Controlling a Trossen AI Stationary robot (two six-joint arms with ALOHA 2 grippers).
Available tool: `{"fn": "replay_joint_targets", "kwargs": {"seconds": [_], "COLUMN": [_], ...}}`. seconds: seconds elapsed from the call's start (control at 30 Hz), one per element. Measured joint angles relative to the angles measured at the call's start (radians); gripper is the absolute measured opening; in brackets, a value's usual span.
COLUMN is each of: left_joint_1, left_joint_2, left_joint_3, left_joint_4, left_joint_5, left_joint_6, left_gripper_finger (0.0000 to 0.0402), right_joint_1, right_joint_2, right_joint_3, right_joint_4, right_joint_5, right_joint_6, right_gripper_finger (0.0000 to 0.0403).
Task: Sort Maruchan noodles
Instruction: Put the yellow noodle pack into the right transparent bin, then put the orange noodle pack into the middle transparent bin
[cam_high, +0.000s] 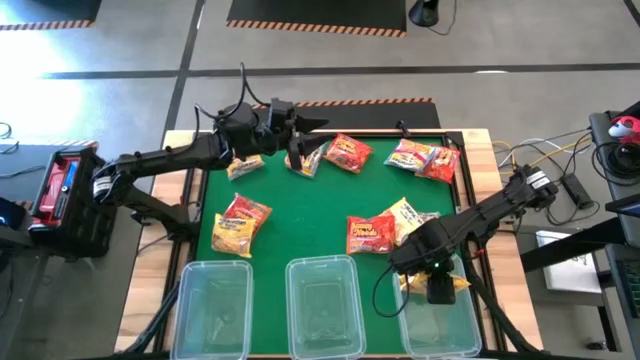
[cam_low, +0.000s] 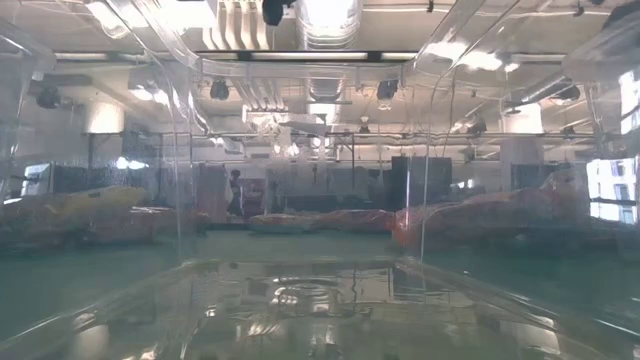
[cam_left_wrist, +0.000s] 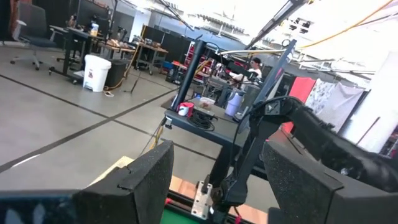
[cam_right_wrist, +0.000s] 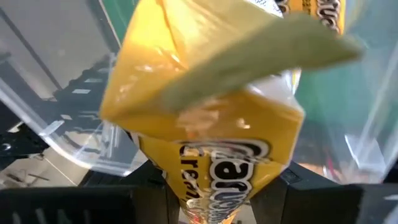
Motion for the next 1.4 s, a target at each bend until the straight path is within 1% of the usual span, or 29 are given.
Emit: {"fn": "replay_joint_targets", "kwargs": {"seconds": [0.23,0.37,0.6,0.87,1.0,1.13,1.17,1.23,1.4], "left_joint_1": [-0.003,-0.004,-0.004,-0.006,-0.006,-0.006,-0.006,-0.006,-0.006], "left_joint_2": [0.0,0.0,0.0,0.0,0.0,0.0,0.0,0.0,0.0], "left_joint_3": [0.0,0.0,0.0,0.0,0.0,0.0,0.0,0.0,0.0], "left_joint_4": [0.0,-0.004,-0.03,-0.043,-0.046,-0.052,-0.057,-0.074,-0.131], "left_joint_5": [0.0,0.0,0.0,0.003,0.003,0.002,0.002,0.002,0.002], "left_joint_6": [-0.008,-0.012,-0.012,-0.012,-0.004,0.019,0.02,0.02,0.018], "left_gripper_finger": [0.0231,0.0231,0.0231,0.0231,0.0231,0.0231,0.0231,0.0231,0.0231], "right_joint_1": [0.0,0.0,0.0,0.0,0.0,0.0,0.0,0.0,-0.006], "right_joint_2": [0.0,0.0,0.001,0.0,-0.01,-0.035,-0.043,-0.069,-0.151], "right_joint_3": [-0.088,-0.13,-0.157,-0.137,-0.092,-0.028,-0.011,0.02,0.048], "right_joint_4": [0.092,0.142,0.146,0.141,0.134,0.113,0.101,0.086,0.086], "right_joint_5": [0.003,0.027,0.074,0.079,0.079,0.082,0.094,0.16,0.385], "right_joint_6": [-0.007,0.003,0.052,0.045,0.056,0.058,0.056,0.054,0.051], "right_gripper_finger": [0.0128,0.0129,0.0136,0.0179,0.0183,0.0177,0.0174,0.017,0.016]}}
